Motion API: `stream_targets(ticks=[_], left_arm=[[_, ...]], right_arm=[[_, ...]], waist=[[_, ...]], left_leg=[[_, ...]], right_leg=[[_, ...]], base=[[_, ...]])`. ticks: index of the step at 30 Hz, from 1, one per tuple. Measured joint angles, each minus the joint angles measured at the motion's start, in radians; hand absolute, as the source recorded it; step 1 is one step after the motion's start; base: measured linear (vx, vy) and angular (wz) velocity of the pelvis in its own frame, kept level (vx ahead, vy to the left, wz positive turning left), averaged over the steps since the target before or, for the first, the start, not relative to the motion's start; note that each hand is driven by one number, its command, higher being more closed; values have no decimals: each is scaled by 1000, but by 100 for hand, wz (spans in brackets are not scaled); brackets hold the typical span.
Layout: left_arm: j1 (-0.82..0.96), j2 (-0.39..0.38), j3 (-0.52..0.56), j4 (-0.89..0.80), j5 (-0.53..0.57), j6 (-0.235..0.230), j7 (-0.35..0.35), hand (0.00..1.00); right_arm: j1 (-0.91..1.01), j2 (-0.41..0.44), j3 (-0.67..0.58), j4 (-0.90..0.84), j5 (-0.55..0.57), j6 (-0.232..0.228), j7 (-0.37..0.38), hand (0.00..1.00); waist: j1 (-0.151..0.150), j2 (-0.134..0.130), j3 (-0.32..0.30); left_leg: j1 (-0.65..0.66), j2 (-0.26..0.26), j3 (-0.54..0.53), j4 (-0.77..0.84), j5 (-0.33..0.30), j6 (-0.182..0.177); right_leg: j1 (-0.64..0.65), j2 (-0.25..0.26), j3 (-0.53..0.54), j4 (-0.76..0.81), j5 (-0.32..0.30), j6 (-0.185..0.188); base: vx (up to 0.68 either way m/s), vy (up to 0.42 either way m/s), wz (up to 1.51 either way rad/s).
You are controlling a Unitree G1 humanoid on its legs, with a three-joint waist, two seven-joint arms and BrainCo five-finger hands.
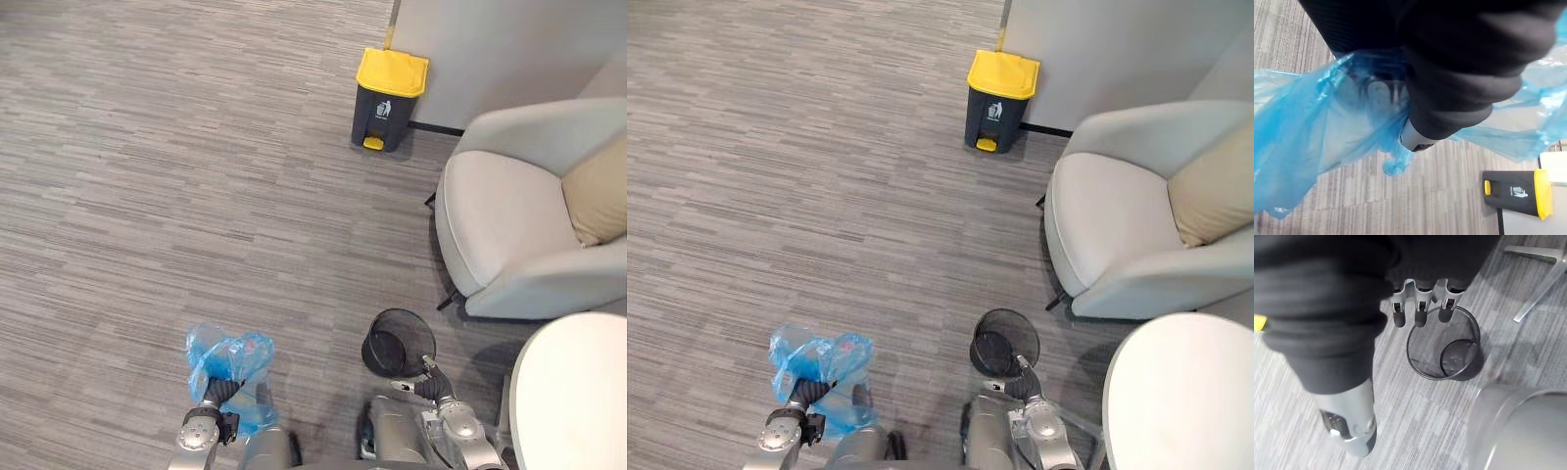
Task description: Gather rubbish on tea table into small bin, then transfer packed bag to large trash can.
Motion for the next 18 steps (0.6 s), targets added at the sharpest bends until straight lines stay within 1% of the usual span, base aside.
stream_targets(ticks=[1,2,3,4,5,6,7,8,9,10,11,12,13,14,15,16,17,18], left_arm=[[-7,-1,0,8,0,-1,-1,100],[-20,-14,1,21,0,0,-1,100],[-28,-20,1,22,1,-1,-3,100],[-29,-21,1,22,1,-1,-3,100],[-42,-30,0,21,1,-1,-4,100],[-46,-35,1,19,1,-1,-6,100],[-50,-47,0,8,1,-1,-12,100],[-49,-62,1,-10,1,-1,-13,100],[-42,-68,0,-23,1,-1,-13,100],[-29,-71,0,-50,1,-2,-14,100],[-31,-73,1,-60,1,-1,-13,100],[-31,-74,1,-65,1,-1,-13,100],[-32,-74,1,-67,1,-1,-13,100],[-33,-74,1,-68,1,-1,-13,100],[-31,-73,3,-67,1,-1,-13,100],[-29,-74,1,-63,1,0,-14,100],[-30,-75,1,-62,1,0,-14,100],[-30,-79,2,-53,1,-1,-14,100]], right_arm=[[9,-10,-1,3,1,0,0,0],[7,-22,-4,10,1,2,0,0],[9,-29,-13,8,1,4,-1,0],[2,-31,-18,-2,1,3,0,0],[2,-34,-22,-12,1,4,0,0],[8,-33,-21,-16,1,4,0,0],[30,-26,-21,-34,3,5,0,0],[53,-19,-19,-74,3,5,0,0],[56,-10,-16,-95,3,4,-1,0],[50,-2,-19,-121,5,2,-3,0],[41,7,-22,-142,7,-3,-10,0],[38,14,-22,-147,10,-5,-14,0],[33,18,-23,-149,17,-4,-19,0],[33,21,-22,-149,21,-3,-19,0],[24,28,-24,-149,25,-2,-20,0],[23,32,-30,-138,25,-2,-20,0],[23,33,-39,-128,25,-3,-19,0],[21,27,-55,-100,25,-3,-21,0]], waist=[[-15,-5,-3],[-13,7,-6],[-1,27,-14],[-5,42,-14],[-13,64,-16],[-11,69,-15],[-10,71,-13],[-6,71,-14],[1,68,-12],[10,65,-12],[25,63,-12],[30,61,-11],[50,58,-9],[52,55,-7],[59,50,1],[54,52,1],[53,56,5],[57,76,9]], left_leg=[[40,-11,-28,-25,-7,-39],[56,0,-44,-32,-6,-53],[68,13,-48,-64,23,-102],[79,20,-56,-85,42,-131],[93,32,-75,-91,66,-154],[97,40,-79,-70,82,-166],[87,52,-80,42,121,-185],[37,74,-78,228,203,-189],[-6,98,-73,325,214,-184],[-77,140,-33,479,190,-154],[-144,170,1,550,164,-112],[-174,181,13,556,154,-95],[-224,190,24,521,130,-75],[-247,190,23,486,124,-66],[-285,180,8,390,122,-63],[-307,155,-36,246,132,-78],[-308,140,-71,153,145,-98],[-279,131,-142,-31,229,-166]], right_leg=[[24,18,-1,-113,163,-72],[39,23,-15,-107,156,-94],[41,30,-33,-104,141,-107],[52,28,-48,-106,119,-112],[77,31,-80,-108,101,-125],[106,35,-91,-121,92,-124],[186,43,-112,-163,79,-126],[270,54,-121,-214,78,-128],[309,58,-117,-238,76,-130],[364,71,-96,-279,75,-133],[399,74,-71,-315,74,-133],[413,74,-58,-330,74,-133],[434,69,-28,-356,72,-129],[441,65,-12,-365,66,-120],[455,51,17,-369,43,-86],[453,34,37,-346,16,-54],[453,26,52,-329,-6,-50],[446,27,89,-292,-50,-8]], base=[[470,-104,70],[572,-104,46],[383,-66,18],[469,-91,32],[470,-124,50],[564,-145,58],[533,-129,50],[429,-77,42],[368,-23,9],[330,25,-28],[303,43,-40],[270,88,-49],[195,108,-42],[286,238,-52],[228,253,-48],[229,288,-48],[174,302,-60],[288,494,-74]])
